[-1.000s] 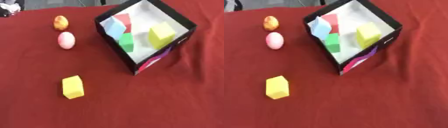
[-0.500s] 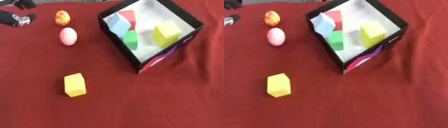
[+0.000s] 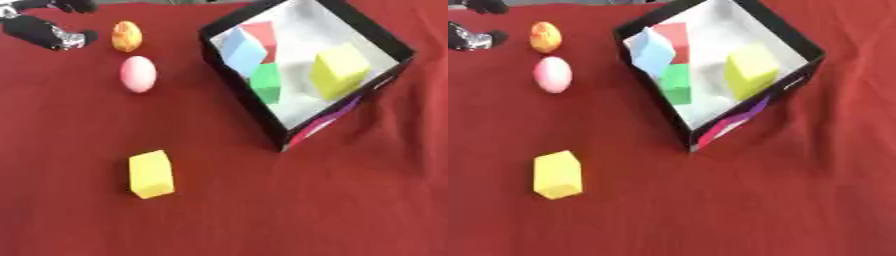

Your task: Pick up objects on the table and place them in the box.

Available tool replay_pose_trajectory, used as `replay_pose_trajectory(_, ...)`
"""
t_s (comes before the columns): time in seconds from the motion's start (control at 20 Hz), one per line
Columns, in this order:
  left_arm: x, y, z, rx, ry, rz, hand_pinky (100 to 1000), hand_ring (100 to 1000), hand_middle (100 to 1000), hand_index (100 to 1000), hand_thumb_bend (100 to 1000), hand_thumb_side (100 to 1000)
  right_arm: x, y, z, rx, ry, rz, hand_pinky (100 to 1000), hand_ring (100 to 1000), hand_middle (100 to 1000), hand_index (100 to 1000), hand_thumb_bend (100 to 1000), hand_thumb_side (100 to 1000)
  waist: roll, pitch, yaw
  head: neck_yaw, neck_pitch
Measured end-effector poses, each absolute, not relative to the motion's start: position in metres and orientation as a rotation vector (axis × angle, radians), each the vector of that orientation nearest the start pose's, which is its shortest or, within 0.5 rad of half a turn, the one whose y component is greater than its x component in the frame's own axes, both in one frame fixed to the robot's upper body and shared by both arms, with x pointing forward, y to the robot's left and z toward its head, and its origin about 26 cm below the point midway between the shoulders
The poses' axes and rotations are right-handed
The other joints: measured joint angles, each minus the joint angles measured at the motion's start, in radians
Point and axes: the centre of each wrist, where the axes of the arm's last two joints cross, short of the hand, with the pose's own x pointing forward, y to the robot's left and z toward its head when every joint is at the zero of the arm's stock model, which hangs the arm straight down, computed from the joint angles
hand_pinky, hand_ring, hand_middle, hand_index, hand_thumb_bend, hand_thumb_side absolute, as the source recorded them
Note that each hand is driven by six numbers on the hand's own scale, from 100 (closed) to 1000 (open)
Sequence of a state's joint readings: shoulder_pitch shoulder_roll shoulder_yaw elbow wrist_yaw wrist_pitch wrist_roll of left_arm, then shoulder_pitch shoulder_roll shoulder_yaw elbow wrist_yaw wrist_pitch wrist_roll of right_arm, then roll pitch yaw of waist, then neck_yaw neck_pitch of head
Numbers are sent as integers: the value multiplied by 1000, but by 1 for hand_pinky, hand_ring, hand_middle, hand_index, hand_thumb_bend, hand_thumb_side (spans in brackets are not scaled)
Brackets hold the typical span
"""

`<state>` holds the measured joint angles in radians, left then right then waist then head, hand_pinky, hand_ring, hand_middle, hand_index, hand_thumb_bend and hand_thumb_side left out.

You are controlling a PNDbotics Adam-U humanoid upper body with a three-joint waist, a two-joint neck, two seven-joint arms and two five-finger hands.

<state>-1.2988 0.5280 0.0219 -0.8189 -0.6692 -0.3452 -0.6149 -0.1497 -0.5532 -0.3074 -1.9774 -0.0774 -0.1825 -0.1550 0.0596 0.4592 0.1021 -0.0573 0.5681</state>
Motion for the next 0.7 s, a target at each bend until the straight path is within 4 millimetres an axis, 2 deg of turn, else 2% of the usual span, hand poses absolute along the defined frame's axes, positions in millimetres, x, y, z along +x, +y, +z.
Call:
replay_pose_trajectory(0.15,486,295,369,802,-1722,-1452,879,843,760,826,406,231,270,-375,215,-624,-2357,202,1000,702,638,736,100,529,5,0,-18,7,-7)
replay_pose_trajectory(0.25,486,292,372,834,-1720,-1448,879,845,760,825,437,113,271,-373,215,-622,-2355,218,1000,703,639,737,100,527,13,1,-31,14,-8)
replay_pose_trajectory(0.45,487,290,376,900,-1696,-1435,878,848,759,825,508,100,273,-370,217,-606,-2364,242,1000,704,639,736,100,525,21,1,-52,31,-8)
replay_pose_trajectory(0.7,491,296,372,966,-1637,-1376,866,840,749,808,523,100,274,-369,217,-591,-2376,261,1000,705,640,736,100,519,35,2,-76,64,-9)
